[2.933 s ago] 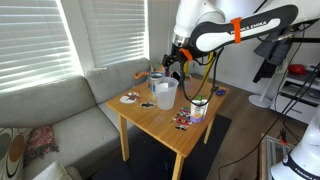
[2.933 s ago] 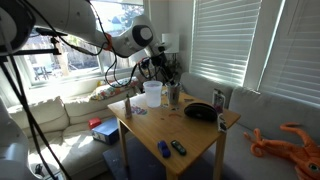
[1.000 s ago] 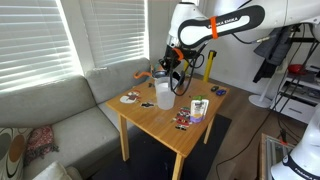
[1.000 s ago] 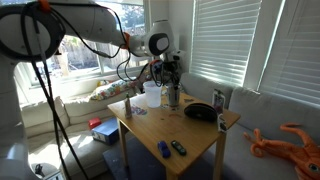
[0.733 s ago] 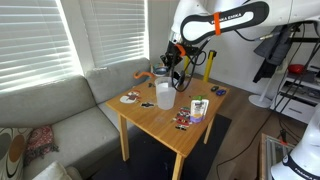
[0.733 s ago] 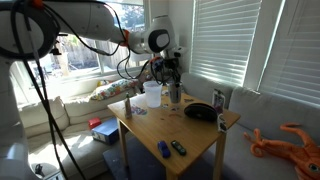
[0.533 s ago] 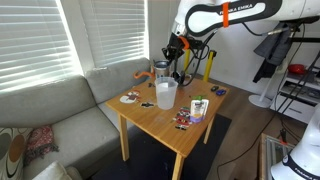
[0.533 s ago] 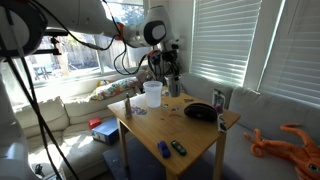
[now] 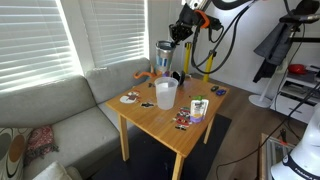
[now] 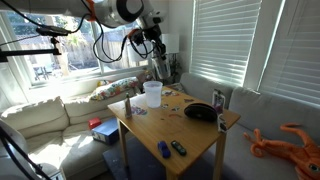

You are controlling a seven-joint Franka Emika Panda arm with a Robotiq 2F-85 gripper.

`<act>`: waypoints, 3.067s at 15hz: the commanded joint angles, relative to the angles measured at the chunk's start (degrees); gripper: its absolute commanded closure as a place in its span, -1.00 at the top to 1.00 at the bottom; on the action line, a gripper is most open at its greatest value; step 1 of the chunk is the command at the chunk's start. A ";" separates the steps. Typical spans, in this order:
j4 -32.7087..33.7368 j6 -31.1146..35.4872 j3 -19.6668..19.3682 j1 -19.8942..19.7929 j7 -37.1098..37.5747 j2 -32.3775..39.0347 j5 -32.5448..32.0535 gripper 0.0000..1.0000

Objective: Pick up the metallic cup and put it in the clear frost cold cup, remove the spoon from the metallic cup that is inside the clear frost cold cup and put it on the table

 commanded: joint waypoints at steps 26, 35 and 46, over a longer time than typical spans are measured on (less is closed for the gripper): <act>-11.57 1.10 0.38 -0.24 -6.50 5.82 9.11 -0.98; -11.05 3.03 0.52 0.17 -8.15 4.06 13.65 0.54; -8.03 3.13 1.12 0.41 -1.72 6.41 18.73 0.45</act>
